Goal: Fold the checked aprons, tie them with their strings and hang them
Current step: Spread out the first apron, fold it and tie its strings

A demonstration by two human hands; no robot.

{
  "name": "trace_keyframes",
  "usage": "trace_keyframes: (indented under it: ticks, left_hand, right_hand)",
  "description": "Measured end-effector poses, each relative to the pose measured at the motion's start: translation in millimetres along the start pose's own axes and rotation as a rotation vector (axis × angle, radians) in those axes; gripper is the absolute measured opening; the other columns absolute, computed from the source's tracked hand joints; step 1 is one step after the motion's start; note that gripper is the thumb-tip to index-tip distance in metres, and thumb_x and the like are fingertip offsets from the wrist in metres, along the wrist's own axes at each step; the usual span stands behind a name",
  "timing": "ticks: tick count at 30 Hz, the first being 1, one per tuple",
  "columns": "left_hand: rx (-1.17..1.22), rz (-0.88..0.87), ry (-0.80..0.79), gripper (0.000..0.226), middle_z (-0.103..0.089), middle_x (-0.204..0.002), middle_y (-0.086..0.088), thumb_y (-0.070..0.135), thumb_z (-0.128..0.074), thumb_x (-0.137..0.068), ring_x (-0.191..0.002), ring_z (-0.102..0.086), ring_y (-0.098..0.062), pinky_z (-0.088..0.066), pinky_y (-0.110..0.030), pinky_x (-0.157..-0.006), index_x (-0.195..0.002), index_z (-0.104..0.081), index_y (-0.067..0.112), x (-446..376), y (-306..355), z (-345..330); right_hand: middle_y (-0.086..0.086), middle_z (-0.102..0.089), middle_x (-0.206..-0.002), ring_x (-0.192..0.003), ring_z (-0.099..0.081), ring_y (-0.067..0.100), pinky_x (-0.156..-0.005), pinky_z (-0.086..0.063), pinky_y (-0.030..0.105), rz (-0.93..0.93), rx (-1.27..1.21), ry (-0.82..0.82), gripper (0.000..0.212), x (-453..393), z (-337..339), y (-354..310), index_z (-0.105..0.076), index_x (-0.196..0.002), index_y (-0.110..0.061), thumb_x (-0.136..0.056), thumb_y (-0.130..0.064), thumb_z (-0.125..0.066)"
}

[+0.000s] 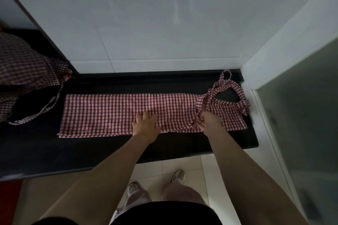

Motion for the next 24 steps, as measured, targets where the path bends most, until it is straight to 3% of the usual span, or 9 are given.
trace_keyframes:
  ticks: [3,5,7,9,12,15,18,21,24]
  left_hand:
    - [-0.028,0.062,-0.011,0.070,-0.004,-0.161,-0.013,0.057,-0.046,-0.095,-0.146,-0.004,-0.046,-0.026,-0.058,-0.115,-0.153,-0.013,0.035,-4,10,0]
    - [-0.039,0.089,-0.011,0.073,-0.001,-0.161,-0.014,0.056,-0.049,-0.094,-0.145,-0.003,-0.048,-0.026,-0.059,-0.114,-0.153,-0.012,0.034,-7,16,-2]
    - [-0.040,0.112,-0.010,0.075,0.001,-0.161,-0.014,0.055,-0.051,-0.093,-0.145,-0.002,-0.049,-0.026,-0.061,-0.114,-0.152,-0.010,0.034,-9,17,-3]
    - [-0.059,0.125,-0.013,0.079,0.002,-0.161,-0.015,0.055,-0.053,-0.092,-0.145,-0.001,-0.049,-0.024,-0.062,-0.114,-0.153,-0.008,0.033,-11,23,-5]
    - [-0.071,0.153,-0.014,0.085,0.004,-0.160,-0.016,0.059,-0.056,-0.088,-0.144,0.000,-0.051,-0.021,-0.064,-0.114,-0.152,-0.006,0.032,-14,25,-7]
    - [-0.075,0.171,-0.015,0.089,0.002,-0.159,-0.018,0.060,-0.059,-0.086,-0.144,-0.001,-0.053,-0.024,-0.063,-0.113,-0.151,-0.006,0.030,-18,32,-8]
    - [-0.071,0.199,-0.029,0.091,0.001,-0.158,-0.018,0.060,-0.061,-0.085,-0.143,-0.002,-0.053,-0.030,-0.063,-0.111,-0.151,-0.006,0.029,-21,36,-8]
    - [-0.054,0.227,-0.039,0.089,0.001,-0.158,-0.019,0.056,-0.063,-0.086,-0.143,-0.001,-0.054,-0.030,-0.063,-0.110,-0.151,-0.009,0.027,-24,39,-7]
    - [-0.051,0.254,-0.001,0.075,-0.006,-0.157,-0.021,0.052,-0.054,-0.092,-0.143,-0.008,-0.050,-0.032,-0.061,-0.109,-0.150,-0.016,0.024,-25,43,-4]
  right_hand:
    - [0.014,-0.060,-0.085,-0.072,-0.058,0.020,-0.084,-0.056,0.045,0.003,-0.139,-0.018,0.037,-4,12,-15,-0.056,-0.128,0.005,-0.091,0.003,-0.049]
    - [0.009,-0.056,-0.079,-0.063,-0.056,0.018,-0.088,-0.055,0.047,0.096,-0.113,0.051,0.040,-9,29,-26,-0.052,-0.132,0.008,-0.094,-0.005,-0.050]
    - [0.010,-0.062,-0.099,-0.076,-0.062,0.021,-0.072,-0.056,0.038,0.213,-0.075,0.219,0.042,-8,50,-32,-0.050,-0.133,0.001,-0.093,-0.009,-0.056]
    - [0.013,-0.057,-0.118,-0.090,-0.058,0.023,-0.070,-0.047,0.031,0.346,-0.024,0.422,0.045,-3,76,-36,-0.043,-0.135,-0.006,-0.092,-0.006,-0.057]
    - [0.020,-0.044,-0.133,-0.091,-0.053,0.026,-0.070,-0.044,0.034,0.503,0.407,0.540,0.051,0,104,-19,-0.034,-0.140,-0.017,-0.095,-0.005,-0.054]
    - [0.022,-0.034,-0.144,-0.098,-0.059,0.032,-0.074,-0.048,0.035,0.401,1.040,0.406,0.053,-19,128,17,-0.030,-0.145,-0.015,-0.097,-0.006,-0.050]
    - [0.018,-0.043,-0.146,-0.102,-0.065,0.018,-0.099,-0.052,0.038,0.275,1.212,-0.025,0.052,-23,128,31,-0.027,-0.150,-0.004,-0.103,-0.024,-0.038]
    - [0.015,-0.054,-0.134,-0.118,-0.057,0.028,-0.098,-0.049,0.036,0.105,1.496,0.070,0.046,-7,134,21,-0.045,-0.139,-0.003,-0.098,-0.020,-0.053]
    - [0.013,-0.062,-0.118,-0.103,-0.060,0.027,-0.088,-0.050,0.035,0.167,1.487,0.112,0.020,-4,123,5,-0.058,-0.113,-0.006,-0.097,-0.019,-0.055]
Point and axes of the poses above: each hand's wrist, its own x-axis away from the middle knuckle, its own z-axis out of the back of the hand, y = z × x, the point moved 3 cm from there along -x, towards the middle knuckle
